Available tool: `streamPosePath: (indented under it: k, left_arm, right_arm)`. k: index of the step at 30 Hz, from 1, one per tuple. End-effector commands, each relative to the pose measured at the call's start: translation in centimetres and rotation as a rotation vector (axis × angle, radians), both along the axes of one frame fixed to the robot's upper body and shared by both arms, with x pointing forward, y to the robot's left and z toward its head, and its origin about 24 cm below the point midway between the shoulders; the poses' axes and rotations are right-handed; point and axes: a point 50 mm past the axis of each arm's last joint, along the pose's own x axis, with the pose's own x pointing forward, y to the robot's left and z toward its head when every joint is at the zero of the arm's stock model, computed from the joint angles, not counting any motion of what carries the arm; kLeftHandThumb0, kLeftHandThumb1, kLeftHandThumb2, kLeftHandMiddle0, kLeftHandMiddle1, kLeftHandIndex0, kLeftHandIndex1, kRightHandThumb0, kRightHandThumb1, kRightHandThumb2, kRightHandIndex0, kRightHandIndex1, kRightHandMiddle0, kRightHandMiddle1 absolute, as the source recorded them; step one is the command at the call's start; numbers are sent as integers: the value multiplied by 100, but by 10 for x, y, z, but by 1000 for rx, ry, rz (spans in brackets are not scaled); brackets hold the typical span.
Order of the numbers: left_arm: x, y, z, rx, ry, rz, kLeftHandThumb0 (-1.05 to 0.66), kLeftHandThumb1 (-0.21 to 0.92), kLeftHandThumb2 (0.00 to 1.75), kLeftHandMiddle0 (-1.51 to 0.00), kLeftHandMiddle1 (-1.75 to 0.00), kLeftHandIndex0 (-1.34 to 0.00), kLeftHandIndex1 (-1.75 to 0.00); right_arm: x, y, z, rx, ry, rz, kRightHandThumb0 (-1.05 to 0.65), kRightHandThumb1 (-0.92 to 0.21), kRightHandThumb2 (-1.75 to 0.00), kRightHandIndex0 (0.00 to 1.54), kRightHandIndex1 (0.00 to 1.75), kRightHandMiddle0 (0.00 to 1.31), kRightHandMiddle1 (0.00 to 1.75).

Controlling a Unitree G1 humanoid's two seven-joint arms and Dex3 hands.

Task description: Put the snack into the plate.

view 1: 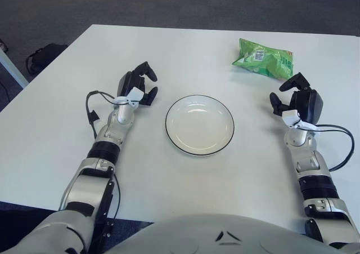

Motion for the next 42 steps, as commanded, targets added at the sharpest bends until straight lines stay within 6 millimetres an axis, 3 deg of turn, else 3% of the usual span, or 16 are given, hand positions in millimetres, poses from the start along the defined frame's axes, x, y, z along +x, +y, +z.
streamPosePath:
  k: [1,7,14,15,17,23,35,42]
  left_arm:
    - [-16,8,-25,84,70,8,-49,30,133,-122,-175,-63,-175]
    - [-18,11,-26,153,58,3,-45,41,119,-114,-175,-54,-175]
    - [-18,14,-27,264,22,29,-40,60,95,-67,-175,-39,-175]
    - [-18,13,-27,272,17,30,-40,61,94,-65,-175,-39,-175]
    - [-18,13,-28,284,20,30,-21,55,103,-58,-171,-32,-175]
    - [-17,9,-31,290,26,32,-3,52,107,-51,-167,-25,-175]
    - [-15,-1,-37,287,42,28,-1,51,107,-50,-167,-25,-175]
    - [-16,-6,-39,299,50,12,-1,50,109,-51,-167,-25,-175]
  right_arm:
    - [-6,-3,-11,-69,30,-18,-44,-45,-115,114,175,51,175]
    - [0,-9,5,-144,19,-3,-41,-56,-100,93,175,42,175]
    - [5,-10,22,-287,20,38,-39,-66,-87,73,175,35,175]
    - [6,-11,24,-304,21,41,-39,-66,-87,73,175,35,175]
    - [7,-11,29,-335,22,48,-39,-68,-84,70,175,34,175]
    - [14,-13,62,-470,39,112,-38,-74,-76,57,175,30,175]
    - [34,-19,96,-610,133,149,-36,-90,-54,31,170,21,175]
    - [56,-27,108,-686,182,145,-36,-92,-52,24,158,20,175]
